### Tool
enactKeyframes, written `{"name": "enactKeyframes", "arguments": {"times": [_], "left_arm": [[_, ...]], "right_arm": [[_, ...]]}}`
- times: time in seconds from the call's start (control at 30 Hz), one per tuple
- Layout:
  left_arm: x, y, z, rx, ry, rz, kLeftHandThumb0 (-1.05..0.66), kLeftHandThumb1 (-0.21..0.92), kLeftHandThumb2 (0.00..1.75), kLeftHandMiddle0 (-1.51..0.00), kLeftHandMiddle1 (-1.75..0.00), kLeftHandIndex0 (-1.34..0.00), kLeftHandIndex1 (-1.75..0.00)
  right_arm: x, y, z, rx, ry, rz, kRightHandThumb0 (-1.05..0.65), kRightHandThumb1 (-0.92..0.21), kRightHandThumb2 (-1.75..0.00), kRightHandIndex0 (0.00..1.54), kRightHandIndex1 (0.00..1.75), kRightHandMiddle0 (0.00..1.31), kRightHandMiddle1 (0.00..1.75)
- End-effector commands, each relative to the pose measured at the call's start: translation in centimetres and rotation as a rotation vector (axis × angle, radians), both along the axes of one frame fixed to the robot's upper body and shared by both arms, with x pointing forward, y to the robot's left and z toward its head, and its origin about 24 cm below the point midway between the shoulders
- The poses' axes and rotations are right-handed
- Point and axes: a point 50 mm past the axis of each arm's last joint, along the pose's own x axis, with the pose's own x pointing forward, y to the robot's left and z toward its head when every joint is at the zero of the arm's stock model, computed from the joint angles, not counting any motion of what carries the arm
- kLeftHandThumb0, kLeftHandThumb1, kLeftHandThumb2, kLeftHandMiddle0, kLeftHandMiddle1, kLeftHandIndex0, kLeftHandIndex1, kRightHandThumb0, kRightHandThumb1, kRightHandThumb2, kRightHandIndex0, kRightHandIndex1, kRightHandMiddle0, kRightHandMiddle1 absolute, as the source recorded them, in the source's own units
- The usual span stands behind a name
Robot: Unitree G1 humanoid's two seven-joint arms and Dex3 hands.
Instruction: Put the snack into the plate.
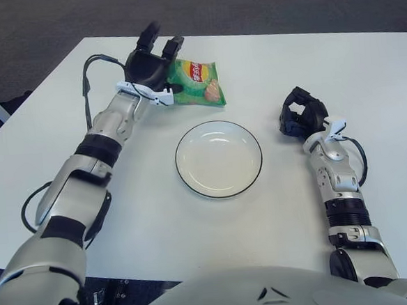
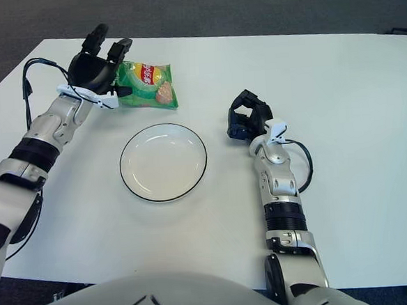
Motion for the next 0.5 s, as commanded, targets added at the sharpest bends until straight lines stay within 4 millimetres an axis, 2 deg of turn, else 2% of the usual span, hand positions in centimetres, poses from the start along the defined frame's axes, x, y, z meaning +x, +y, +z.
{"name": "enactKeyframes", "arguments": {"times": [0.0, 0.23, 0.47], "left_arm": [[0.7, -0.9, 0.0, -0.009, 0.049, -0.013, -1.03, 0.92, 0.79, 0.0, 0.0, 0.0, -0.25], [1.6, -1.6, -0.9, -0.015, 0.184, 0.014, -1.02, 0.92, 0.81, 0.0, 0.0, 0.0, -0.29], [1.8, -1.7, -1.5, -0.045, 0.245, 0.027, -1.01, 0.92, 0.8, 0.0, 0.0, 0.0, -0.36]], "right_arm": [[-2.5, -0.4, -4.9, 0.029, 0.204, -0.026, -0.5, -0.28, -1.37, 1.28, 1.75, 0.65, 1.75], [-2.4, -0.2, -5.0, 0.038, 0.203, -0.028, -0.5, -0.27, -1.37, 1.28, 1.75, 0.65, 1.75], [-2.4, 0.0, -5.1, 0.039, 0.198, -0.031, -0.5, -0.27, -1.37, 1.29, 1.75, 0.65, 1.75]]}}
